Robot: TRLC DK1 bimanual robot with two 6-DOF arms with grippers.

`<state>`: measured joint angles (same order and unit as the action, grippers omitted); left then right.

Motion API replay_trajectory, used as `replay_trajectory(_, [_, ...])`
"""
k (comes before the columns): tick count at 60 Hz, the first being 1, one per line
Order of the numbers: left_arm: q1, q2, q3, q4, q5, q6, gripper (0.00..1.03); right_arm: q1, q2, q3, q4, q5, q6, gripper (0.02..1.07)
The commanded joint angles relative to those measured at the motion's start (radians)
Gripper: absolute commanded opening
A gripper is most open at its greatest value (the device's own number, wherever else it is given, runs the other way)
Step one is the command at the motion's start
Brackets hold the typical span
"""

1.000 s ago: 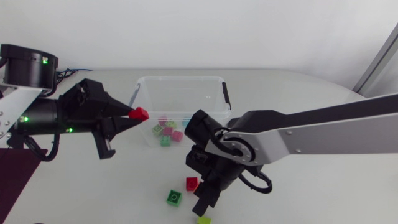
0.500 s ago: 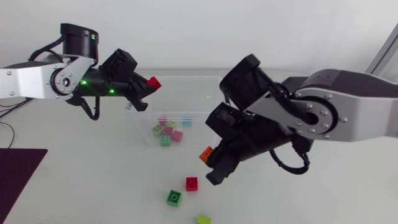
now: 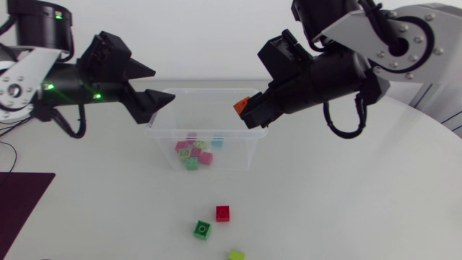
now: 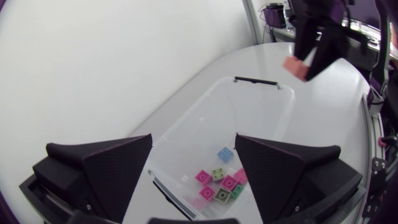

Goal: Pick up the duplo bricks and place them in the container

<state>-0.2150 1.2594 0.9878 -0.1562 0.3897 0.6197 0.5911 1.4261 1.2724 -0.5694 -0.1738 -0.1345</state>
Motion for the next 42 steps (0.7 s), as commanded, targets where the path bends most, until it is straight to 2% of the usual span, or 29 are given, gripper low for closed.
replay_trajectory(1, [-0.026,-0.094,-0.094,-0.068,0.029,0.078,0.98,-0.019,0.065,0.035,0.029,-0.009,-0.013,0.32])
replay_trajectory(5, [-0.069,-0.141,-0.149,-0.132,0.029,0.141,0.98,-0.025,0.109,0.058,0.054,-0.009,-0.020,0.32])
replay_trajectory(15, [-0.142,-0.163,-0.252,-0.198,0.029,0.227,0.98,-0.025,0.181,0.077,0.138,-0.001,-0.016,0.32])
replay_trajectory(26, [-0.244,-0.098,-0.310,-0.198,0.026,0.245,0.98,-0.043,0.274,0.102,0.226,0.028,-0.028,0.33])
replay_trajectory(29, [-0.271,-0.071,-0.317,-0.194,0.024,0.247,0.98,-0.048,0.298,0.107,0.244,0.030,-0.033,0.37])
replay_trajectory(30, [-0.281,-0.057,-0.319,-0.194,0.023,0.247,0.98,-0.051,0.309,0.108,0.253,0.031,-0.034,0.40])
replay_trajectory(32, [-0.299,-0.031,-0.322,-0.192,0.021,0.255,0.98,-0.054,0.329,0.117,0.270,0.046,-0.036,0.51])
replay_trajectory(35, [-0.320,0.006,-0.322,-0.192,0.015,0.267,0.98,-0.059,0.355,0.137,0.275,0.059,-0.039,0.74])
replay_trajectory(39, [-0.337,0.038,-0.319,-0.194,0.003,0.281,0.98,-0.059,0.364,0.148,0.275,0.068,-0.045,0.96])
replay_trajectory(42, [-0.345,0.055,-0.319,-0.194,-0.002,0.288,0.97,-0.059,0.352,0.147,0.275,0.069,-0.045,1.02])
